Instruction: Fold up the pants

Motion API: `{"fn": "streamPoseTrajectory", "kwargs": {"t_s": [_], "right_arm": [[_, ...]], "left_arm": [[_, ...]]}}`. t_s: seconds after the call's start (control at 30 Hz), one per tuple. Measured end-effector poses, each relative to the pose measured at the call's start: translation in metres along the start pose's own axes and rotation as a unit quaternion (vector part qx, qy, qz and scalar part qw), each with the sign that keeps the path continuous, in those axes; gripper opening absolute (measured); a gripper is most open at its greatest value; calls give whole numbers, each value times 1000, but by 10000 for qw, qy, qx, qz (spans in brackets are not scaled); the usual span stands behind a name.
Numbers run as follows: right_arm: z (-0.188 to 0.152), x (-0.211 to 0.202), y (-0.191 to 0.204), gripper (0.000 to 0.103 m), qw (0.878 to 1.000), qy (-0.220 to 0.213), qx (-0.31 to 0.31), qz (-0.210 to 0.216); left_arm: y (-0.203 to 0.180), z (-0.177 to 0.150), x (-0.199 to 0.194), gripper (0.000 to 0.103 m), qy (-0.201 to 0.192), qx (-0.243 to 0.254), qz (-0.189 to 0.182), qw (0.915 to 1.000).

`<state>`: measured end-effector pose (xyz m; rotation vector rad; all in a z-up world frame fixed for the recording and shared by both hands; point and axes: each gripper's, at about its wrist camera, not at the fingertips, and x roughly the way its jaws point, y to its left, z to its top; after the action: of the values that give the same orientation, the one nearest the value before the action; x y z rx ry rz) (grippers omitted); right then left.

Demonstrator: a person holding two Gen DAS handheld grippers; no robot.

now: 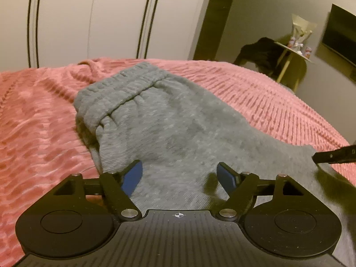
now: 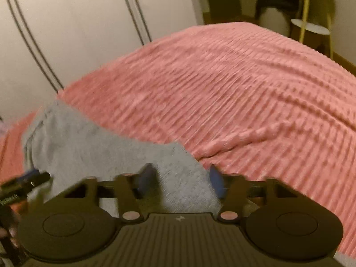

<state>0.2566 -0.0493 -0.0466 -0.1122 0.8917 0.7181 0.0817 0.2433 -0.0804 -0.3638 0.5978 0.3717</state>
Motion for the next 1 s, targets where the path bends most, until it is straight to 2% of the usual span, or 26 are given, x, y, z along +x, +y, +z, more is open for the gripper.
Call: {"fn": "streamPoseTrajectory", "kwargs": {"t_s": [0.07, 0.2, 0.27, 0.33, 0.37, 0.43, 0.47, 0.5, 0.53, 0.57, 0.6, 0.63, 0.67, 0.7, 0.8, 0.93, 1.0], "right_arm": [[-6, -4, 7, 19, 9997, 24, -229, 30], [-17, -18, 22, 0, 9985, 9, -534, 128], [-22, -19, 32, 0, 9972, 106, -677, 305], [-24, -19, 41, 0, 9956, 45, -936, 42], [-21, -22, 40, 1, 9963, -64, -860, -41], [-9, -26, 26, 7, 9988, -312, -352, -116], [-4, -28, 18, 17, 9986, -437, -188, -214], [-1, -27, 14, 31, 9982, -494, -147, -320], [3, -23, 9, 37, 9983, -428, -138, -378], [5, -17, 4, 50, 9991, -201, -100, -358], [5, -13, -1, 52, 9995, -10, -3, -316], [4, -9, -6, 52, 9996, 120, 132, -200], [3, -7, -9, 46, 9996, 179, 213, -88], [1, -7, -8, 32, 9997, 185, 161, -3], [-3, -9, 2, 13, 9994, 240, -226, 110], [1, -10, 3, 12, 9992, 259, -280, 95], [5, -5, -2, 25, 9995, 307, -105, -1]], "left_arm": [[1, 0, 0, 82, -12, -29, -43, 10000], [3, 1, 0, 82, -16, -103, -102, 9999], [4, 2, 0, 83, -19, -163, -137, 9998], [6, 2, -1, 83, -21, -217, -163, 9996], [7, 1, -1, 83, -19, -236, -173, 9996], [7, 1, -2, 83, -16, -272, -188, 9994], [8, 1, -2, 83, -18, -284, -194, 9994], [8, 1, -2, 83, -23, -293, -193, 9994], [7, 1, -2, 83, -25, -286, -185, 9994], [7, 1, -2, 83, -23, -266, -173, 9995], [6, 1, -2, 83, -22, -246, -161, 9996], [5, 1, -2, 83, -25, -235, -161, 9996], [6, 0, -2, 84, -31, -239, -170, 9996], [6, 0, -2, 84, -39, -254, -186, 9995], [7, 0, -1, 85, -52, -274, -222, 9994], [6, 0, 0, 86, -43, -244, -220, 9995], [7, 0, 0, 86, -44, -255, -228, 9994]]}}
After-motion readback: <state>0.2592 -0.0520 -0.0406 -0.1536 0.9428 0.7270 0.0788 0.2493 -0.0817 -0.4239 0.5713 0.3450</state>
